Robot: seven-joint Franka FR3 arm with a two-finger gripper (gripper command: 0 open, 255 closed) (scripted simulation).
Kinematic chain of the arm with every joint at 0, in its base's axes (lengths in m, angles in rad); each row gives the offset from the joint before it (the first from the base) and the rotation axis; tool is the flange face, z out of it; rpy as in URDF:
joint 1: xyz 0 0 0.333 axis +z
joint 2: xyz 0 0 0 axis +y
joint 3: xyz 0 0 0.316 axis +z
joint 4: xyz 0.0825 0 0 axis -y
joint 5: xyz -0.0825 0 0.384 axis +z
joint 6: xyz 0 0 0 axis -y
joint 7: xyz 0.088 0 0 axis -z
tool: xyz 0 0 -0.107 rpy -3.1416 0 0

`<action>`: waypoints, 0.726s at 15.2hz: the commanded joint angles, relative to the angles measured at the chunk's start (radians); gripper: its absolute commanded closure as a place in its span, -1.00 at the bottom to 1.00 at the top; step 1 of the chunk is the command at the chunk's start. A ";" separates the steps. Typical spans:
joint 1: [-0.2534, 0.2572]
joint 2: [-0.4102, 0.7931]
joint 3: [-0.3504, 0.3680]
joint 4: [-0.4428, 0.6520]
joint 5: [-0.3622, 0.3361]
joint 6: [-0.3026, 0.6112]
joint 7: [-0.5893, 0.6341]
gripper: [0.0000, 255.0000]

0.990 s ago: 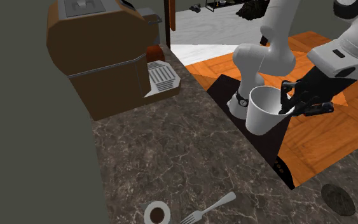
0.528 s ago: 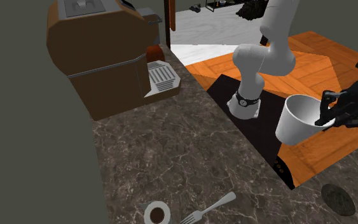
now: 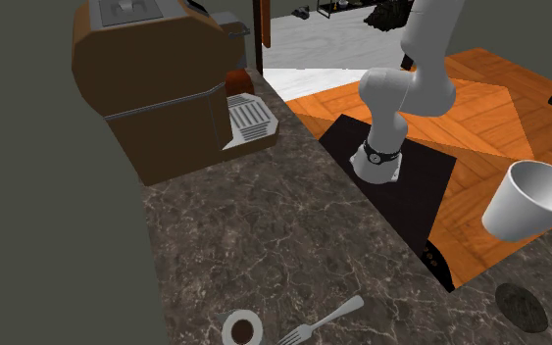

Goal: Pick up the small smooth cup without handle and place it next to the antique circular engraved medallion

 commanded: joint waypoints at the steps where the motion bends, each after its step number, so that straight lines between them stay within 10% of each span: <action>1: 0.001 0.073 0.054 0.071 -0.024 -0.016 0.070 1.00; 11: 0.163 0.539 0.245 0.480 -0.298 -0.160 0.447 1.00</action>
